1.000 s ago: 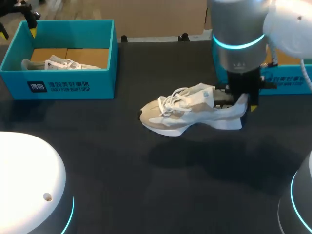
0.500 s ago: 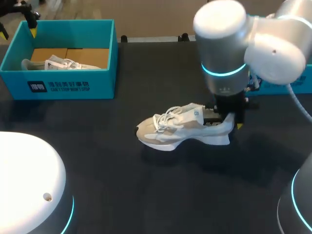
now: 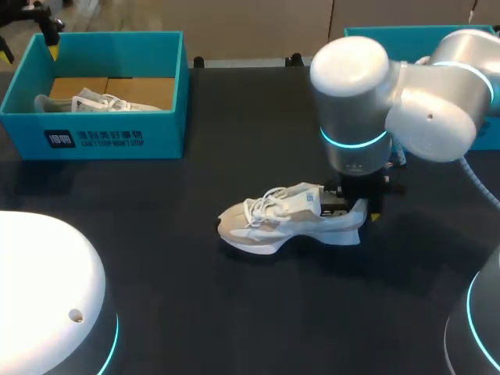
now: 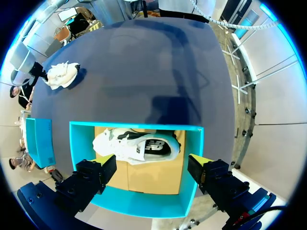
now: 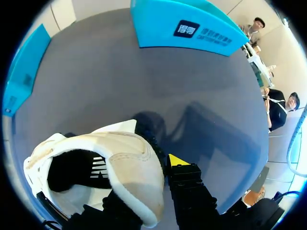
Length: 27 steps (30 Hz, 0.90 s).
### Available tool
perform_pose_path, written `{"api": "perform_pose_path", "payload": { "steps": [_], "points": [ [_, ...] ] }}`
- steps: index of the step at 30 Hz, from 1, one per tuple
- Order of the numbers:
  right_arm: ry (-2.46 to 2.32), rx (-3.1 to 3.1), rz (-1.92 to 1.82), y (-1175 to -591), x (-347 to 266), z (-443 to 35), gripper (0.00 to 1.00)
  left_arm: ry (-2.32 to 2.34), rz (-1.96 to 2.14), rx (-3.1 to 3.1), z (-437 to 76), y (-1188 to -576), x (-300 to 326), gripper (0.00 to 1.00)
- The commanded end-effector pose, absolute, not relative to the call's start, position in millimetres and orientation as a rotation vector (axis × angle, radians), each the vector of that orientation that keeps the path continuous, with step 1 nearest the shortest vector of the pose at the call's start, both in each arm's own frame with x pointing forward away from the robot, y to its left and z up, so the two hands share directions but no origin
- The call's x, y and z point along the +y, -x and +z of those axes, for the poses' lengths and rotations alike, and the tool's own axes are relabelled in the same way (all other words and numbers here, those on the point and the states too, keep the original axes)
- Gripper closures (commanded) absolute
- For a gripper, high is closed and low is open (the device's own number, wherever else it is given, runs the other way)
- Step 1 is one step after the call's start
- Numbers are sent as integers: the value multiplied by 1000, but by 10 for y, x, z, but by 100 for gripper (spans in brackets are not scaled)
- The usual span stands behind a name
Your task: Take the shoe out of the shoebox, open the shoe tongue, remove and reinsert the insole, then place the shoe into the shoebox
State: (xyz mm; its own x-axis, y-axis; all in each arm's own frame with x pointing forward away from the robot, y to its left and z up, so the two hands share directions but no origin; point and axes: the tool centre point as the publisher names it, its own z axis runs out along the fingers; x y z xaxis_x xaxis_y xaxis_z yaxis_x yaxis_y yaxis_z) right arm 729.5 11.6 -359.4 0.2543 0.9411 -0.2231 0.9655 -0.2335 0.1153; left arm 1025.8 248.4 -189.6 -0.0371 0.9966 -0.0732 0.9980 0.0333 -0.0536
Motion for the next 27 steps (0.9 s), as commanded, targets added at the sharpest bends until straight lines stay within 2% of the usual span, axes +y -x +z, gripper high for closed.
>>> {"api": "perform_pose_path", "payload": {
  "steps": [1,15,17,25,26,27],
  "points": [
    [-2305,1782,-167,-7330,192,-3712,100,-2172,-137,2248,-1891,-10261,2485,0],
    [-2290,1816,-172,-7376,261,-3932,100,-2172,-137,2248,-1891,-10261,2485,0],
    [-2294,1812,-165,-7387,252,-3930,78,-2172,-137,2248,-1891,-10261,2485,0],
    [-2276,1827,-162,-7408,290,-3875,50,-2172,-137,2248,-1891,-10261,2485,0],
    [-2275,1828,-161,-7406,291,-3864,45,-2172,-137,2248,-1891,-10261,2485,0],
    [-2272,1830,-161,-7399,296,-3840,35,-2172,-137,2248,-1891,-10261,2485,0]
  ]
}}
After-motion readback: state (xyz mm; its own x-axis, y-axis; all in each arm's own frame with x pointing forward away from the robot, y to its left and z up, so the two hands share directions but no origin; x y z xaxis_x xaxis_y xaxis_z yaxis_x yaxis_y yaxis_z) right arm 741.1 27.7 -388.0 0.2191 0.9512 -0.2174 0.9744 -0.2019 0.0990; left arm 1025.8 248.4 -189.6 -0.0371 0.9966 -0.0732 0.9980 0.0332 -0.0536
